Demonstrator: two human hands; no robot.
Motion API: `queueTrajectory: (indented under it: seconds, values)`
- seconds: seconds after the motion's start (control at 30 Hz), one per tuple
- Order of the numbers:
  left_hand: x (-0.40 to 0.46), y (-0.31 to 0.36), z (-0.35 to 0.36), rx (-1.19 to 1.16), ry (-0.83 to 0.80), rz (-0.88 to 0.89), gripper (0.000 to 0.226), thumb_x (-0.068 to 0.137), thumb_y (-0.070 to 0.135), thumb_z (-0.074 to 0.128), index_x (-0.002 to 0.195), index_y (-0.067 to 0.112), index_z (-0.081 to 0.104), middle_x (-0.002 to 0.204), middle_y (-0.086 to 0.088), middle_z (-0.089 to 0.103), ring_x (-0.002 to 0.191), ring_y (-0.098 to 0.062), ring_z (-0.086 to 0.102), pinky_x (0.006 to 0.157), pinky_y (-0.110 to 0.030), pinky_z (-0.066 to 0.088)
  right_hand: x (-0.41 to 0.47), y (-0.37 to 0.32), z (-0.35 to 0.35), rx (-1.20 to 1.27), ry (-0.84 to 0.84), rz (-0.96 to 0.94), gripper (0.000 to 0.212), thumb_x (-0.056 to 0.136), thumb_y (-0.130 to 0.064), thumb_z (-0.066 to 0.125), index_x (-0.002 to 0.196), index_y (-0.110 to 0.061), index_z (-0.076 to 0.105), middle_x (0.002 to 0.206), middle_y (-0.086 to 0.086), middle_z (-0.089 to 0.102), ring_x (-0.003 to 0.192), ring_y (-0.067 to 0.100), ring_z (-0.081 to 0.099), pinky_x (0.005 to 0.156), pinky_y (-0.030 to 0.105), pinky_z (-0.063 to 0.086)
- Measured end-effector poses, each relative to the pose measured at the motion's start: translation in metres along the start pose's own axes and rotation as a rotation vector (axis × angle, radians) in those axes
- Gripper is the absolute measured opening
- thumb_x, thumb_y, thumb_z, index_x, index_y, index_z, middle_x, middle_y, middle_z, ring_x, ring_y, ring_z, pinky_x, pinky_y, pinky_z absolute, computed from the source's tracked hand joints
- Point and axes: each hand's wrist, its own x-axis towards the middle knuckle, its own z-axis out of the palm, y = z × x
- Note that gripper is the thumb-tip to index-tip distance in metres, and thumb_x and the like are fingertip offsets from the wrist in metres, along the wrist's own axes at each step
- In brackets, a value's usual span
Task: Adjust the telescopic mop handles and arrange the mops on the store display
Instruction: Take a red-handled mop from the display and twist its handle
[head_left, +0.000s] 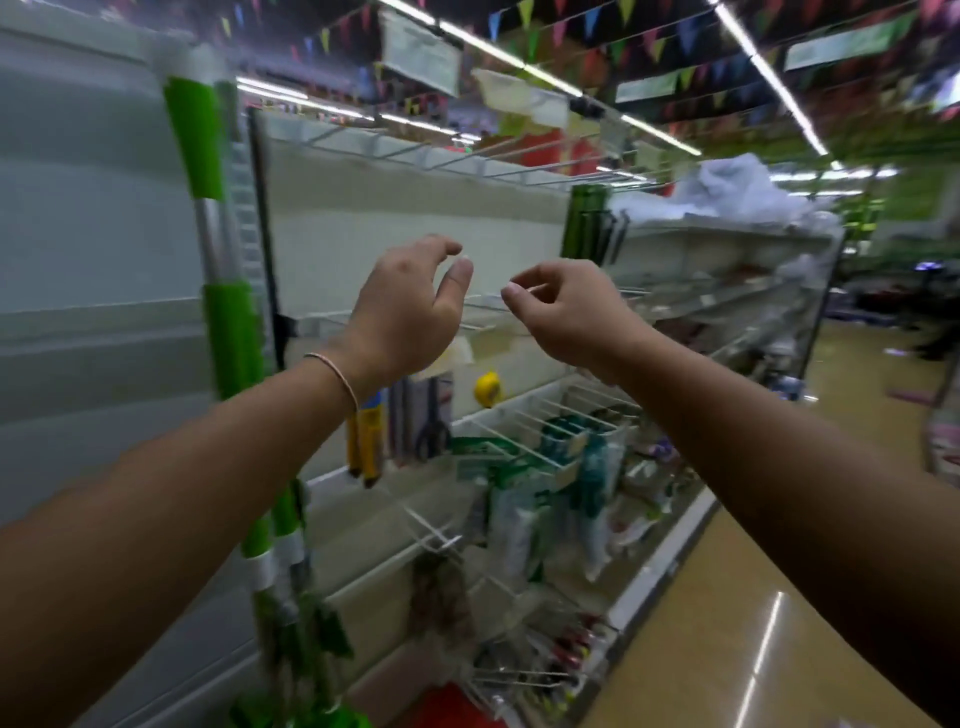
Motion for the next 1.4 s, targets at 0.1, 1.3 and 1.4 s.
queueTrajectory:
  seconds: [0.1, 1.3, 1.4]
  values:
    - [0.022, 0.044, 0.059, -0.04, -0.025, 0.065, 0.042, 0.097, 0.031, 0.045, 0.126, 0.003, 0.059, 0.126, -0.015, 0.063, 0.119, -0.028, 0.055, 0.101, -0.03, 0.037, 0.004, 0.057, -0.054, -0.072, 0.051, 0.02, 0.031, 0.094, -0.036, 0.061, 0.11, -0.012, 0.073, 0.098, 0.004, 0.074, 0.087, 0.016, 0.068, 0.083, 0.036, 0.057]
    - [0.2, 0.225, 0.675, -0.489, -0.623, 0.374, 0.043, 0.099, 0.044, 0.036, 0.116, 0.012, 0.059, 0.11, -0.01, 0.064, 0.104, -0.027, 0.059, 0.085, -0.039, 0.047, 0.054, 0.54, -0.305, -0.446, 0.402, 0.716, 0.035, 0.096, -0.037, 0.059, 0.12, -0.014, 0.065, 0.105, 0.001, 0.068, 0.098, 0.015, 0.064, 0.085, 0.033, 0.054]
    - [0.209, 0.228, 0.71, -0.543, -0.657, 0.357, 0.045, 0.1, 0.045, 0.035, 0.119, 0.013, 0.058, 0.112, -0.008, 0.064, 0.104, -0.025, 0.059, 0.086, -0.038, 0.049, 0.065, 0.564, -0.313, -0.447, 0.42, 0.733, 0.028, 0.097, -0.033, 0.058, 0.117, -0.015, 0.066, 0.099, -0.004, 0.067, 0.094, 0.012, 0.063, 0.081, 0.029, 0.052]
